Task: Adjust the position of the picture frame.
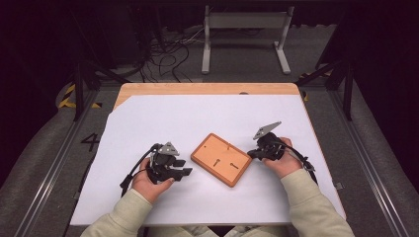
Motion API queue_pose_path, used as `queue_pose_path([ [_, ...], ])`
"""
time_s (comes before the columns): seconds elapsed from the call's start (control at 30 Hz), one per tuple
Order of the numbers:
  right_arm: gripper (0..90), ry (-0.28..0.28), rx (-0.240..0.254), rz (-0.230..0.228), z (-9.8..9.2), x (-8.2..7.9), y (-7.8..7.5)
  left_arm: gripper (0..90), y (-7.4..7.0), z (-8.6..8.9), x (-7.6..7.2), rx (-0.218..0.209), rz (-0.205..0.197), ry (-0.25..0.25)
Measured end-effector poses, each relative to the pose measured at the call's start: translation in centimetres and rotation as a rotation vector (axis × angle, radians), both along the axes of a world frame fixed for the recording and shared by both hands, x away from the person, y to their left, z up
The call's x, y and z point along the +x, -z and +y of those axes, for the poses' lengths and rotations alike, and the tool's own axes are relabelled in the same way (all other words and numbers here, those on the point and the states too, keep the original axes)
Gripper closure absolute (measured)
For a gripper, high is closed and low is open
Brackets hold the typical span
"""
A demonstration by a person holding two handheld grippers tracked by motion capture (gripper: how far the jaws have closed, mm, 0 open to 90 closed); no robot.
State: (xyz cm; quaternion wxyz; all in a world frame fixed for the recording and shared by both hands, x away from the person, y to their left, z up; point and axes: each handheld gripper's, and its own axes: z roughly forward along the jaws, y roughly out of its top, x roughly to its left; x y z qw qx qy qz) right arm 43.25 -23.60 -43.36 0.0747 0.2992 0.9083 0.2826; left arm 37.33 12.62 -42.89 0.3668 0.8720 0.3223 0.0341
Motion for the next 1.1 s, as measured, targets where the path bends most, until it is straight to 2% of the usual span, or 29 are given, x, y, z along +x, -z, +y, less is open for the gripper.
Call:
queue_pose_path([
  [0.1, 90.0, -0.024, -0.011, 0.011, 0.5, -0.6, -0.1, 59.3, 0.0, 0.4, 0.1, -0.006, 0.009, -0.013],
  [0.2, 90.0, -0.066, -0.030, 0.013, 1.4, -1.5, -0.2, 62.3, -0.1, 1.2, 0.3, -0.011, 0.017, -0.040],
  [0.23, 90.0, -0.098, -0.040, 0.014, 2.0, -2.0, -0.2, 65.0, -0.1, 1.4, 0.4, -0.012, 0.019, -0.051],
  [0.27, 90.0, -0.098, -0.040, 0.014, 2.0, -2.0, -0.2, 65.0, -0.1, 1.6, 0.5, -0.014, 0.022, -0.062],
  [0.3, 90.0, -0.110, -0.043, 0.013, 2.4, -2.2, -0.2, 67.2, -0.1, 1.7, 0.6, -0.022, 0.028, -0.079],
  [0.43, 90.0, -0.152, -0.068, 0.029, 4.1, -3.2, -0.1, 81.0, 0.1, 1.9, 1.1, -0.011, 0.046, -0.124],
  [0.53, 90.0, -0.182, -0.079, 0.023, 5.1, -3.8, -0.1, 84.5, 0.2, 2.3, 1.4, -0.012, 0.056, -0.151],
  [0.7, 90.0, -0.245, -0.091, 0.008, 7.1, -4.9, 0.0, 86.5, 0.2, 2.7, 1.8, -0.020, 0.044, -0.195],
  [0.73, 90.0, -0.252, -0.092, 0.003, 7.6, -5.1, 0.0, 87.1, 0.2, 2.9, 2.3, -0.039, 0.022, -0.218],
  [0.8, 90.0, -0.263, -0.094, -0.009, 8.3, -5.4, 0.1, 88.7, 0.2, 2.9, 3.0, -0.053, 0.025, -0.253],
  [0.83, 90.0, -0.263, -0.094, -0.009, 8.3, -5.4, 0.1, 89.4, 0.2, 2.9, 3.0, -0.053, 0.025, -0.253],
  [0.87, 90.0, -0.276, -0.094, -0.023, 9.1, -5.8, 0.1, 89.6, 0.3, 3.0, 3.6, -0.067, 0.023, -0.289],
  [0.97, 90.0, -0.285, -0.093, -0.029, 9.3, -5.9, 0.2, 89.7, 0.6, 3.1, 4.1, -0.059, 0.037, -0.312],
  [1.0, 90.0, -0.266, -0.098, -0.036, 9.1, -5.8, 0.1, 89.8, 0.9, 3.1, 4.6, -0.064, 0.059, -0.329],
  [1.03, 90.0, -0.266, -0.098, -0.036, 9.1, -5.8, 0.1, 89.8, 0.9, 3.1, 4.6, -0.064, 0.059, -0.329],
  [1.1, 90.0, -0.225, -0.095, -0.042, 8.3, -5.4, 0.0, 89.8, 1.3, 3.0, 5.4, -0.074, 0.088, -0.341],
])
